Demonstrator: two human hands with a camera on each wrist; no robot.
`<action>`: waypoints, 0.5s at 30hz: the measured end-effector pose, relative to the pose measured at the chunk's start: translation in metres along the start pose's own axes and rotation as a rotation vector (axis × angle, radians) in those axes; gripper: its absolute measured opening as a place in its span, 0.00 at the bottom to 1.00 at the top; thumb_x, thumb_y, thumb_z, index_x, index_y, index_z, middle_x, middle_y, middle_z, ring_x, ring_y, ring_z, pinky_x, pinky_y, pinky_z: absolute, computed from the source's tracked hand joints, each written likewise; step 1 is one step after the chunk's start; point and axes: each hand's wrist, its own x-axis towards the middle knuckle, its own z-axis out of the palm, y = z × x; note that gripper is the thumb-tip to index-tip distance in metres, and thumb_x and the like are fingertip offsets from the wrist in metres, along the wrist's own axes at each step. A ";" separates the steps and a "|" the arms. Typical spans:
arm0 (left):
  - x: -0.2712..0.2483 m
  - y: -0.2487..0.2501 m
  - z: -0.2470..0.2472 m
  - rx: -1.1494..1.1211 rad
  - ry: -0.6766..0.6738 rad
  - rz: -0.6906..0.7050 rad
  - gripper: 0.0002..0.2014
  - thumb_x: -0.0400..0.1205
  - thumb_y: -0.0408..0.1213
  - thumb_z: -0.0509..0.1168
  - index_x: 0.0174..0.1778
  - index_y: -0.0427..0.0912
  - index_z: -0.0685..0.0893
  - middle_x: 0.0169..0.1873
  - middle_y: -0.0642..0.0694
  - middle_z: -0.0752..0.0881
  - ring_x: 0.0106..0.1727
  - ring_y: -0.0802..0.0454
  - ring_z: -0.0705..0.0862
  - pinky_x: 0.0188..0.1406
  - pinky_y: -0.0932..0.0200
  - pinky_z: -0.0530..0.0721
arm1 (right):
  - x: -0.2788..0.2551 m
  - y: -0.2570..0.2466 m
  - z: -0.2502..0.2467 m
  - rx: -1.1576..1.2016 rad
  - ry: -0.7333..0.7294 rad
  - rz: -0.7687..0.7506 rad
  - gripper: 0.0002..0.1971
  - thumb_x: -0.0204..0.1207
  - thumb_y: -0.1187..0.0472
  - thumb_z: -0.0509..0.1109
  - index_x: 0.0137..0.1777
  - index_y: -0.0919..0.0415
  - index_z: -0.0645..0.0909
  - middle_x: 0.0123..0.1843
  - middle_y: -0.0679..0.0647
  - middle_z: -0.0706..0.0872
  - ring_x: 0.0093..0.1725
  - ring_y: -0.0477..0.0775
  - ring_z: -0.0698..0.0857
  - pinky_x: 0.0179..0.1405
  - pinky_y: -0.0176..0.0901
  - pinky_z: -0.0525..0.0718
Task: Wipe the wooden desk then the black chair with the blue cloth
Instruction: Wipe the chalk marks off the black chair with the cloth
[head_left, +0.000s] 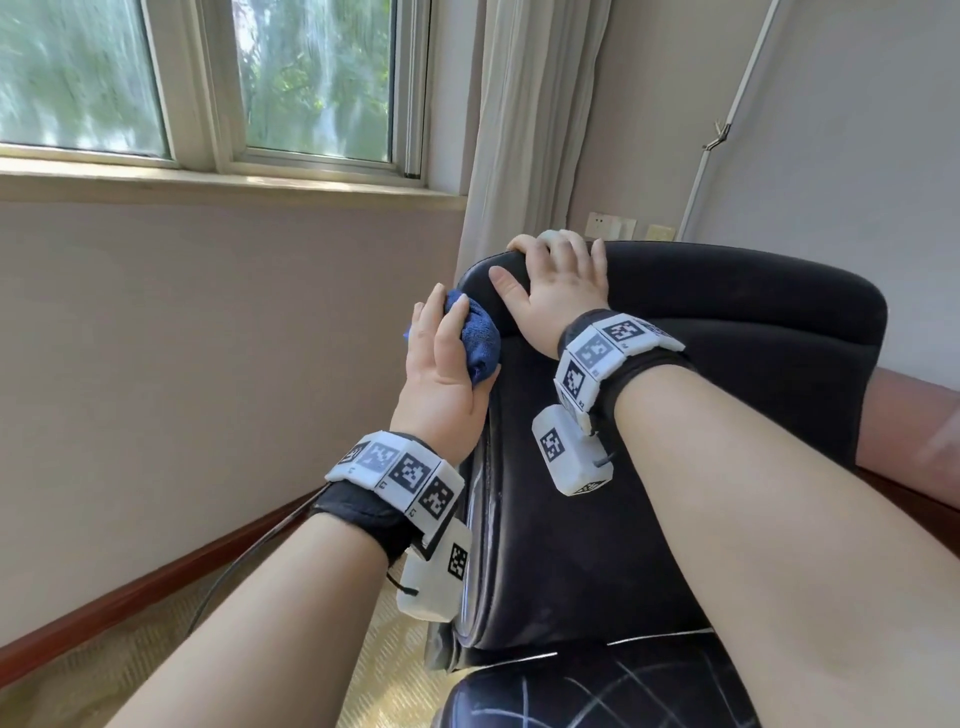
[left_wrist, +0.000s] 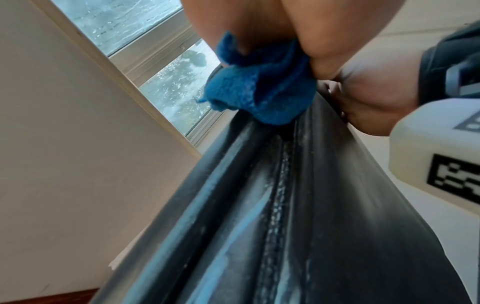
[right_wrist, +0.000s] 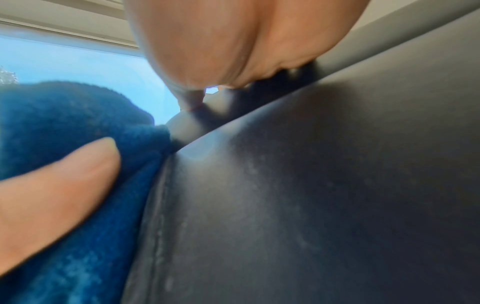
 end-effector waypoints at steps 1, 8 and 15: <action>0.000 -0.001 0.001 -0.002 -0.008 -0.001 0.32 0.77 0.37 0.61 0.73 0.57 0.54 0.77 0.50 0.50 0.82 0.37 0.51 0.77 0.53 0.55 | 0.000 0.002 0.000 0.000 -0.015 -0.005 0.24 0.83 0.40 0.47 0.76 0.48 0.61 0.79 0.52 0.59 0.82 0.53 0.47 0.79 0.56 0.34; -0.006 -0.008 0.013 -0.014 -0.116 -0.064 0.32 0.81 0.33 0.66 0.70 0.62 0.56 0.77 0.58 0.43 0.82 0.45 0.53 0.73 0.60 0.58 | -0.046 0.044 0.013 -0.108 -0.181 -0.053 0.37 0.82 0.40 0.50 0.81 0.49 0.31 0.82 0.52 0.28 0.80 0.56 0.28 0.78 0.53 0.30; -0.005 -0.012 0.028 -0.056 -0.095 -0.088 0.32 0.82 0.29 0.64 0.71 0.63 0.54 0.75 0.62 0.43 0.83 0.47 0.52 0.75 0.59 0.59 | -0.059 0.057 0.027 -0.194 -0.266 -0.033 0.37 0.83 0.41 0.50 0.81 0.47 0.30 0.81 0.53 0.25 0.80 0.57 0.27 0.77 0.52 0.28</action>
